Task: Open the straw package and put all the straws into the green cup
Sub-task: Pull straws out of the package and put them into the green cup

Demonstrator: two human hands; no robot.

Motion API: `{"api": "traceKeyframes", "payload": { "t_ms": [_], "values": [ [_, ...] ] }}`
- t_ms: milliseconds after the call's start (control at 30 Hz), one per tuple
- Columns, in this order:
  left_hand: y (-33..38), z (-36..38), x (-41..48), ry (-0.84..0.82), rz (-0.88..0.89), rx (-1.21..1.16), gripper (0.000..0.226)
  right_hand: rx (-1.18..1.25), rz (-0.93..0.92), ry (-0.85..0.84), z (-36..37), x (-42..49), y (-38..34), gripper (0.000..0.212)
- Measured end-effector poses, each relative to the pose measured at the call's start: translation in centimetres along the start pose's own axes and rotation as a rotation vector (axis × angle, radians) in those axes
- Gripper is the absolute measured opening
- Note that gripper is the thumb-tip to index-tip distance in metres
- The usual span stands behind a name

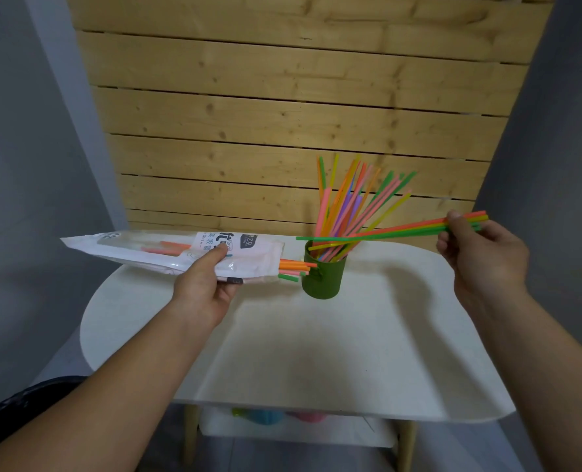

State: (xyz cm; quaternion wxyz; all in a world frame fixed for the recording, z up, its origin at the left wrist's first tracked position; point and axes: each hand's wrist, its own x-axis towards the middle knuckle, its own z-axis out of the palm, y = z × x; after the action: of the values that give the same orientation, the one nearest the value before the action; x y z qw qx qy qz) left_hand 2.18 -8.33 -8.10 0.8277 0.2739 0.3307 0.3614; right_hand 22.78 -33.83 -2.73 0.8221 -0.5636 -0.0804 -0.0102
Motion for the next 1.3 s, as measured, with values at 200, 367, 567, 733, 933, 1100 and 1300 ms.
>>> {"api": "traceKeyframes", "payload": {
  "t_ms": [200, 367, 567, 733, 933, 1100, 1300],
  "values": [
    [0.0, -0.1, 0.0, -0.007, -0.003, 0.006, 0.033, -0.161, -0.164, -0.014, 0.3, -0.4, -0.2, 0.015],
    [0.0, -0.1, 0.1, -0.01, -0.004, 0.016, 0.029, -0.258, -0.287, -0.035, 0.6, -0.9, -0.9, 0.013],
    [-0.1, -0.1, 0.0, -0.024, 0.0, 0.031, 0.034, -0.306, -0.325, -0.087, 0.8, -1.5, -1.2, 0.01],
    [0.0, -0.1, -0.1, -0.03, 0.003, 0.024, 0.037, -0.316, -0.354, -0.052, 0.9, -1.5, -1.6, 0.013],
    [0.0, -0.1, -0.1, -0.027, -0.01, 0.024, 0.028, -0.336, -0.368, -0.072, 0.8, -1.5, -1.6, 0.012],
    [-0.1, 0.0, -0.3, -0.035, -0.014, 0.028, 0.024, -0.346, -0.346, -0.179, 1.8, -1.7, -1.1, 0.009],
    [-0.2, 0.2, -0.4, -0.043, -0.031, 0.014, 0.021, -0.334, -0.242, -0.249, 4.7, -1.2, 0.8, 0.008]
  ]
}}
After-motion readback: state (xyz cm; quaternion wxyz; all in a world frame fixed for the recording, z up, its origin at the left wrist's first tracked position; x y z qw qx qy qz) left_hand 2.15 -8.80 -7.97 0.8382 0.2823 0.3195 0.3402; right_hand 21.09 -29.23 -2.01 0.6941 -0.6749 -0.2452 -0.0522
